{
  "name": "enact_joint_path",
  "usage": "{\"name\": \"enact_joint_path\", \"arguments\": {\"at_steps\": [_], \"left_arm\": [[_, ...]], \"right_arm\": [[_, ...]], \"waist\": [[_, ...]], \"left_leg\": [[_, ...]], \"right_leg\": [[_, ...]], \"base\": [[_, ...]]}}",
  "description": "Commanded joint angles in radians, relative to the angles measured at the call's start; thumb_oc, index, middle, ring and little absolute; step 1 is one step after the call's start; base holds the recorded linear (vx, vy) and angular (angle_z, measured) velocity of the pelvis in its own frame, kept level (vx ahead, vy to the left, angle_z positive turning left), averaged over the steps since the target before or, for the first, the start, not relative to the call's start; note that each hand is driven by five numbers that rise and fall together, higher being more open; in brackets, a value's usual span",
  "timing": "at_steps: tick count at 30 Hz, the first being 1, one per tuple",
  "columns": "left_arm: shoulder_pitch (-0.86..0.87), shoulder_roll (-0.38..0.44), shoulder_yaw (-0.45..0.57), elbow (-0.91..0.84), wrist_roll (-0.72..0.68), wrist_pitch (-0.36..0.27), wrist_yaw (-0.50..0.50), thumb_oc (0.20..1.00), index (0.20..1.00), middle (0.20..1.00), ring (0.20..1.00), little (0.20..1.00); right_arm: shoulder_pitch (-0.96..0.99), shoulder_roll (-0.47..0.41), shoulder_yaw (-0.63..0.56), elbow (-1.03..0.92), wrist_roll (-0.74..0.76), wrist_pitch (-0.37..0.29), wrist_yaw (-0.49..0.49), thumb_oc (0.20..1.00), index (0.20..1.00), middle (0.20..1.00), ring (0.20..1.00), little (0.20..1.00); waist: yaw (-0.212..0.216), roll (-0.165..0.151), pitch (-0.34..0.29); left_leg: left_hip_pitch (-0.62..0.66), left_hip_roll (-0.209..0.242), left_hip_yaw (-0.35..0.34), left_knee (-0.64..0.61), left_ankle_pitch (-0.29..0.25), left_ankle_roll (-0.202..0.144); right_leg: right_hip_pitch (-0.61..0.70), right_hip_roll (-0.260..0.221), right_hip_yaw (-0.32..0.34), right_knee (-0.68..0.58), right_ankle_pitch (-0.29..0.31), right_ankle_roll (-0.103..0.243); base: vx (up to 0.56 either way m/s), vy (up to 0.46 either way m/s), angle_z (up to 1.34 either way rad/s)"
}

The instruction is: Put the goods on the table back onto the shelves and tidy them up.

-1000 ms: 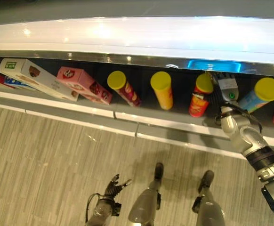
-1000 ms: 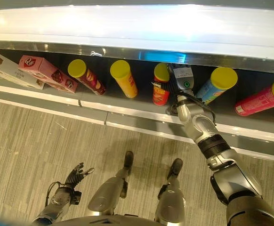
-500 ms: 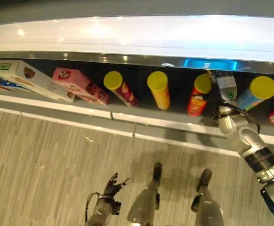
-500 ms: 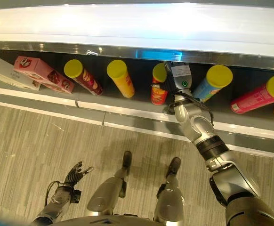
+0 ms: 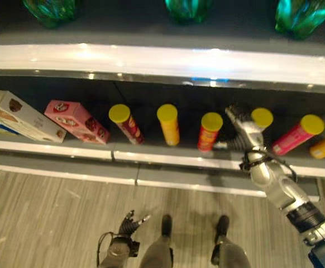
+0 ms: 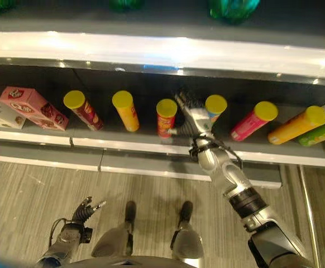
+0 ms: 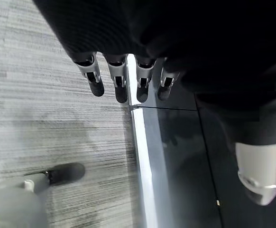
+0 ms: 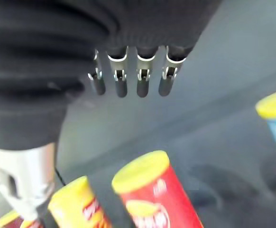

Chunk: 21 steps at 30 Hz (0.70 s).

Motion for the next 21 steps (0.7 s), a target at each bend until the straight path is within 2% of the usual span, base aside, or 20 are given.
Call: {"name": "enact_joint_path", "arguments": {"at_steps": [1, 4, 5, 6, 8, 9, 10, 14, 16, 17, 19, 20, 21], "left_arm": [[-0.001, 0.012, 0.019, 0.087, 0.047, 0.004, -0.017, 1.000, 1.000, 1.000, 1.000, 1.000], [-0.004, 0.018, 0.051, 0.137, 0.063, 0.011, -0.023, 1.000, 1.000, 1.000, 1.000, 1.000], [-0.007, 0.026, 0.071, 0.162, 0.077, 0.013, -0.030, 1.000, 1.000, 1.000, 1.000, 1.000], [-0.008, 0.029, 0.079, 0.170, 0.080, 0.013, -0.035, 1.000, 1.000, 1.000, 1.000, 1.000], [-0.008, 0.046, 0.110, 0.182, 0.087, 0.010, -0.059, 1.000, 1.000, 1.000, 1.000, 1.000], [-0.008, 0.046, 0.110, 0.182, 0.087, 0.010, -0.059, 1.000, 1.000, 1.000, 1.000, 1.000], [-0.002, 0.050, 0.123, 0.183, 0.085, 0.007, -0.071, 1.000, 1.000, 1.000, 1.000, 1.000], [0.002, 0.046, 0.132, 0.179, 0.065, -0.001, -0.080, 1.000, 1.000, 1.000, 1.000, 1.000], [0.007, 0.053, 0.131, 0.182, 0.064, -0.003, -0.094, 1.000, 1.000, 1.000, 1.000, 1.000], [0.007, 0.053, 0.131, 0.181, 0.064, -0.003, -0.094, 1.000, 1.000, 1.000, 1.000, 1.000], [0.004, 0.042, 0.104, 0.202, 0.056, -0.005, -0.113, 1.000, 1.000, 1.000, 1.000, 1.000], [-0.017, 0.042, 0.091, 0.220, 0.055, -0.004, -0.115, 1.000, 1.000, 1.000, 1.000, 1.000], [-0.023, 0.044, 0.084, 0.224, 0.057, -0.002, -0.117, 1.000, 1.000, 1.000, 1.000, 1.000]], "right_arm": [[0.020, -0.024, -0.023, -0.064, 0.172, -0.078, 0.082, 1.000, 1.000, 1.000, 1.000, 1.000], [0.086, -0.060, -0.047, -0.120, 0.265, -0.097, 0.159, 1.000, 1.000, 1.000, 1.000, 1.000], [0.145, -0.083, -0.070, -0.163, 0.361, -0.115, 0.217, 1.000, 1.000, 1.000, 1.000, 1.000], [0.174, -0.090, -0.081, -0.183, 0.397, -0.117, 0.241, 1.000, 1.000, 1.000, 1.000, 1.000], [0.316, -0.124, -0.125, -0.233, 0.614, -0.129, 0.379, 1.000, 1.000, 1.000, 1.000, 1.000], [0.317, -0.124, -0.126, -0.234, 0.614, -0.129, 0.379, 1.000, 1.000, 1.000, 1.000, 1.000], [0.388, -0.126, -0.148, -0.206, 0.717, -0.118, 0.447, 1.000, 1.000, 1.000, 1.000, 1.000], [0.465, -0.096, -0.190, -0.101, 0.747, -0.104, 0.461, 1.000, 1.000, 1.000, 1.000, 1.000], [0.494, -0.046, -0.185, 0.048, 0.791, -0.076, 0.498, 1.000, 1.000, 1.000, 1.000, 1.000], [0.494, -0.046, -0.185, 0.049, 0.791, -0.077, 0.499, 1.000, 1.000, 1.000, 1.000, 1.000], [0.476, 0.104, -0.167, 0.393, 0.850, -0.043, 0.500, 1.000, 1.000, 1.000, 1.000, 1.000], [0.447, 0.178, -0.166, 0.548, 0.818, -0.029, 0.475, 1.000, 1.000, 1.000, 1.000, 1.000], [0.443, 0.201, -0.168, 0.585, 0.810, -0.022, 0.466, 1.000, 1.000, 1.000, 1.000, 1.000]], "waist": [[0.000, -0.014, -0.056], [-0.015, -0.032, -0.078], [-0.029, -0.042, -0.090], [-0.033, -0.046, -0.095], [-0.057, -0.063, -0.111], [-0.057, -0.063, -0.111], [-0.068, -0.070, -0.116], [-0.081, -0.077, -0.121], [-0.086, -0.086, -0.121], [-0.086, -0.086, -0.120], [-0.087, -0.094, -0.111], [-0.092, -0.097, -0.095], [-0.092, -0.098, -0.088]], "left_leg": [[0.048, 0.042, 0.081, 0.009, -0.103, -0.011], [0.073, 0.031, 0.093, 0.009, -0.112, -0.004], [0.085, 0.022, 0.103, 0.009, -0.120, 0.001], [0.091, 0.017, 0.110, 0.009, -0.123, 0.004], [0.106, -0.003, 0.127, 0.009, -0.135, 0.013], [0.106, -0.003, 0.127, 0.009, -0.135, 0.013], [0.112, -0.011, 0.134, 0.009, -0.140, 0.017], [0.120, -0.021, 0.141, 0.009, -0.146, 0.023], [0.128, -0.027, 0.145, 0.009, -0.150, 0.028], [0.128, -0.027, 0.146, 0.009, -0.150, 0.028], [0.139, -0.040, 0.150, 0.009, -0.156, 0.045], [0.140, -0.042, 0.158, 0.009, -0.155, 0.051], [0.139, -0.040, 0.164, 0.009, -0.155, 0.051]], "right_leg": [[0.069, -0.089, 0.030, 0.022, -0.085, 0.086], [0.077, -0.098, 0.039, 0.035, -0.084, 0.092], [0.076, -0.105, 0.049, 0.045, -0.081, 0.097], [0.075, -0.109, 0.054, 0.049, -0.079, 0.100], [0.067, -0.129, 0.070, 0.058, -0.064, 0.113], [0.067, -0.129, 0.070, 0.058, -0.064, 0.113], [0.061, -0.138, 0.074, 0.064, -0.057, 0.119], [0.049, -0.148, 0.092, 0.079, -0.048, 0.125], [0.039, -0.152, 0.106, 0.096, -0.042, 0.129], [0.039, -0.152, 0.107, 0.097, -0.042, 0.129], [0.008, -0.151, 0.149, 0.119, -0.022, 0.129], [-0.016, -0.144, 0.170, 0.135, 0.000, 0.131], [-0.027, -0.140, 0.172, 0.139, 0.007, 0.133]], "base": [[0.09, 0.145, -0.21], [0.05, 0.114, -0.17], [0.04, 0.131, -0.27], [0.03, 0.158, -0.23], [0.01, 0.122, -0.34], [0.00, 0.090, -0.28], [0.00, 0.069, -0.11], [-0.01, 0.055, -0.11], [-0.01, 0.040, -0.20], [-0.02, 0.069, -0.19], [-0.05, 0.063, -0.32], [-0.09, 0.018, -0.41], [-0.12, -0.014, -0.45]]}}
